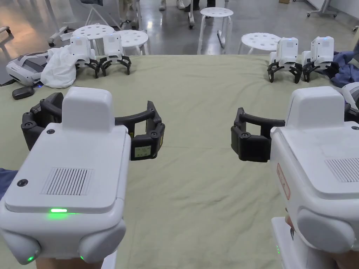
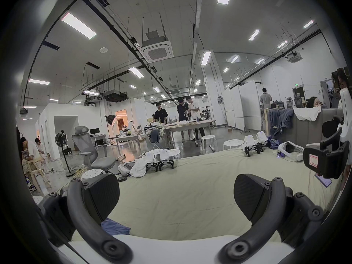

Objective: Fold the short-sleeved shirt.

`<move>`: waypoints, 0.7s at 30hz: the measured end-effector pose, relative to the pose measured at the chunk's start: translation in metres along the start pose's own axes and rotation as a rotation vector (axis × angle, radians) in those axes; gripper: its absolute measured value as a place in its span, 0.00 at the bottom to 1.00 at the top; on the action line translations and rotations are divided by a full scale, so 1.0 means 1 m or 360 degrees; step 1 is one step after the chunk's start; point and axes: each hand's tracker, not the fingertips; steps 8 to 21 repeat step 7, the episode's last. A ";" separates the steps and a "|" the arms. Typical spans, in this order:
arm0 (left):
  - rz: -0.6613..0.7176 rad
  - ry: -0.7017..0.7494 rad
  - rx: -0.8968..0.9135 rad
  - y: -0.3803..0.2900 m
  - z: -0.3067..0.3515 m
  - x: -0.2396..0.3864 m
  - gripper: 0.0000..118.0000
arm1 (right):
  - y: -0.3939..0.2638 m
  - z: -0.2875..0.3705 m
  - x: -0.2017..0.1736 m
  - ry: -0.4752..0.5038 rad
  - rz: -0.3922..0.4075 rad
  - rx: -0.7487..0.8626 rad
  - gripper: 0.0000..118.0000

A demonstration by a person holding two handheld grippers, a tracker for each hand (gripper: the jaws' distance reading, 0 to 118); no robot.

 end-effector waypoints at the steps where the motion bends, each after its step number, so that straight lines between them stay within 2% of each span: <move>1: -0.0002 0.0001 0.0001 0.000 0.000 0.000 1.00 | 0.000 0.000 -0.001 -0.0001 0.0005 0.0004 1.00; 21: -0.0014 -0.0010 0.0008 0.000 0.000 0.000 1.00 | 0.000 0.001 -0.004 -0.0028 0.0023 0.0028 1.00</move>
